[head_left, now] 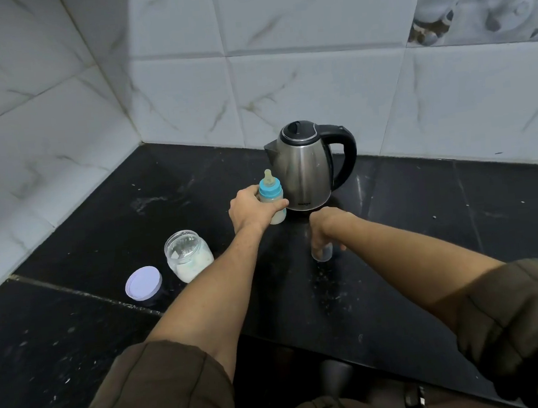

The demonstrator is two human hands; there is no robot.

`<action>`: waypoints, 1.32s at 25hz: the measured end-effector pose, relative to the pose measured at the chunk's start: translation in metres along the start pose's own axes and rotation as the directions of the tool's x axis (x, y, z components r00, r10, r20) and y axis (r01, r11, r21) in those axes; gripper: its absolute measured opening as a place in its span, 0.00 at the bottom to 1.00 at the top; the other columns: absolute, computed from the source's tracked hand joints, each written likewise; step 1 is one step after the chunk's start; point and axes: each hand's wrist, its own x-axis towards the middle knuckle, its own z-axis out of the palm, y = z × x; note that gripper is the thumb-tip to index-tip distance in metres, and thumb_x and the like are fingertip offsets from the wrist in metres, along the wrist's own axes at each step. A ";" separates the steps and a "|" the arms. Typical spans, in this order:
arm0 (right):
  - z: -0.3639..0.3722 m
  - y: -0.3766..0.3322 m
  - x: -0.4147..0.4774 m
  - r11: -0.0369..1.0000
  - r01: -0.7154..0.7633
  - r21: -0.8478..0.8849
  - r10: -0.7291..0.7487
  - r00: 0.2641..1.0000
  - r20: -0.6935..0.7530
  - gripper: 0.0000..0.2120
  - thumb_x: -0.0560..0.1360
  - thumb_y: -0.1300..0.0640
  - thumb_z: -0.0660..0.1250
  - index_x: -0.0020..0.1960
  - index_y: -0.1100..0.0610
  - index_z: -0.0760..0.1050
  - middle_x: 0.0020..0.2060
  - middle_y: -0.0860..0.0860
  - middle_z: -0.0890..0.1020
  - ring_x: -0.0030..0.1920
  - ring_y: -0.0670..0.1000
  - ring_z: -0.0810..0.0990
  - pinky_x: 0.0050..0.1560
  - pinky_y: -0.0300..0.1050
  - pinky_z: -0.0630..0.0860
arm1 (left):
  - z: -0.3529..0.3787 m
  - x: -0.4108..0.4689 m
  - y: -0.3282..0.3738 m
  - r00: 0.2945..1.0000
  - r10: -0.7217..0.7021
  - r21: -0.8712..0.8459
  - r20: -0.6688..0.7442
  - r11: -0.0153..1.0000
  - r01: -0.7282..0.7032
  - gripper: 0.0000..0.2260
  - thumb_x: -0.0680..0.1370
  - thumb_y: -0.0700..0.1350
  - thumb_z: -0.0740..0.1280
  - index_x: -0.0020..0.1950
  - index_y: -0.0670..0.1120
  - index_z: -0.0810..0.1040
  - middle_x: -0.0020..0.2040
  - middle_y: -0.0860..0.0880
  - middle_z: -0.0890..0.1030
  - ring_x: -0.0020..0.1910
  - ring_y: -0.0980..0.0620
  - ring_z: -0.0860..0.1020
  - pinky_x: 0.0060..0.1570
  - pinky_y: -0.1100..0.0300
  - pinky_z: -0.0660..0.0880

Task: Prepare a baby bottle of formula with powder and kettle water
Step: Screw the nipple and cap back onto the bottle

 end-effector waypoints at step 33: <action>-0.140 -0.059 -0.004 0.870 0.454 0.192 -0.242 0.732 -0.636 0.20 0.73 0.43 0.74 0.58 0.54 0.85 0.43 0.54 0.87 0.41 0.57 0.88 0.39 0.44 0.81 | -0.060 0.032 0.012 0.996 -0.017 -0.008 -0.087 1.000 0.017 0.19 0.67 0.55 0.83 0.53 0.49 0.87 0.46 0.52 0.87 0.48 0.51 0.83 0.46 0.58 0.76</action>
